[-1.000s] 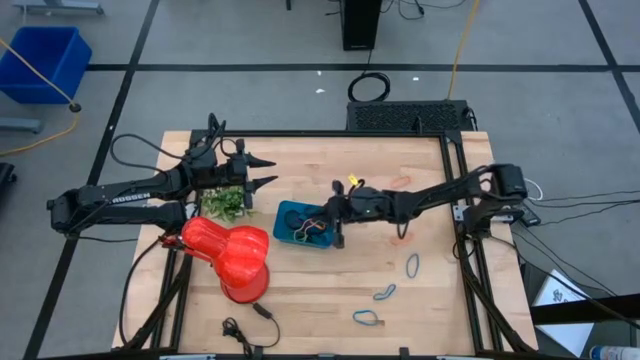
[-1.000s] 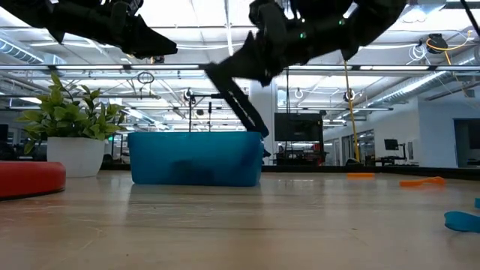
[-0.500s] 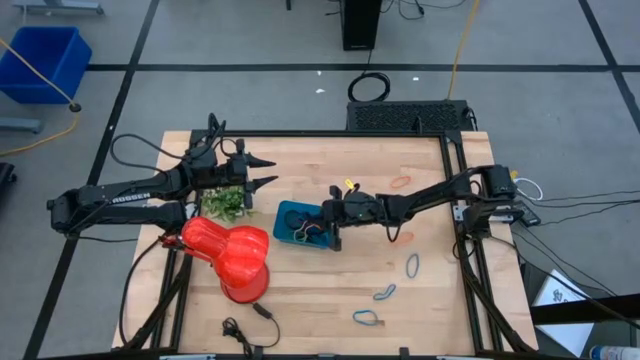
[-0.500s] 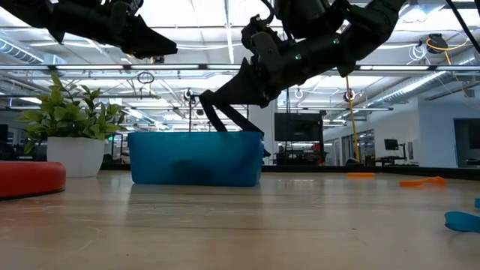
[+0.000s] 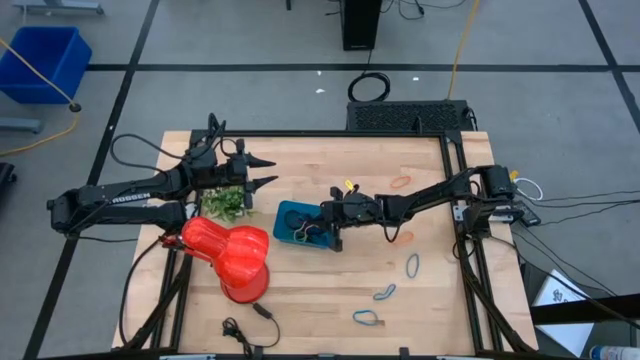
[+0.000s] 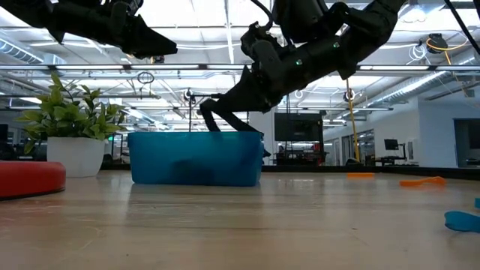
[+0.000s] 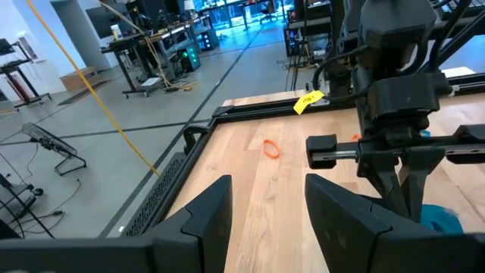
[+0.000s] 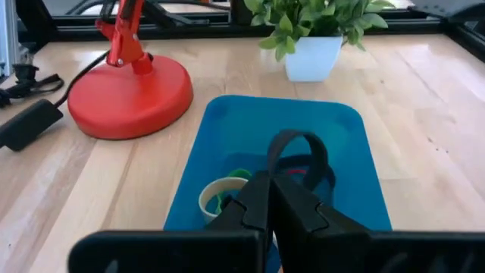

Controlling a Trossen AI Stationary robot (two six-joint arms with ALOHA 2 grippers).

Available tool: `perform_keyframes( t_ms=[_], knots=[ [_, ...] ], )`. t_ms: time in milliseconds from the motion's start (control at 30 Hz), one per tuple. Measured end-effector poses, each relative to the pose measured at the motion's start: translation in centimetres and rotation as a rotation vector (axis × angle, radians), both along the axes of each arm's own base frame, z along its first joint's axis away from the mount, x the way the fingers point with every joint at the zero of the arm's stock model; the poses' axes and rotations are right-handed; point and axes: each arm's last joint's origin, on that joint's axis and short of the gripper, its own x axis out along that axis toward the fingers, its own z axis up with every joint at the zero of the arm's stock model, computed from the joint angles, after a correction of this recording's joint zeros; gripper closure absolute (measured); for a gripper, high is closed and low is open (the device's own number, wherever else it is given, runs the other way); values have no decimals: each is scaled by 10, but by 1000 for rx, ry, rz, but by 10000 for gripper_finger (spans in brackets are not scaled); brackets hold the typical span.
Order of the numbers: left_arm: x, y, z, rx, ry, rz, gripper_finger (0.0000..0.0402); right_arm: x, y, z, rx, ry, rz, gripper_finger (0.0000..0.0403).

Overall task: Pick and place rubber bands into bin
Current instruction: Put the black rubber band into the blue bin

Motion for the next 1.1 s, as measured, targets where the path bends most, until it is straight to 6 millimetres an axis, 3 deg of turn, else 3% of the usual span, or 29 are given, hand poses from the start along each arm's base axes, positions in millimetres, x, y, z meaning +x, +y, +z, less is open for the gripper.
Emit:
perform_keyframes(
  t_ms=[1100],
  knots=[
    [0, 0, 0, -5, -1, 0, 227, -4, -4, -7, -53, 83, -40, 399]
  ],
)
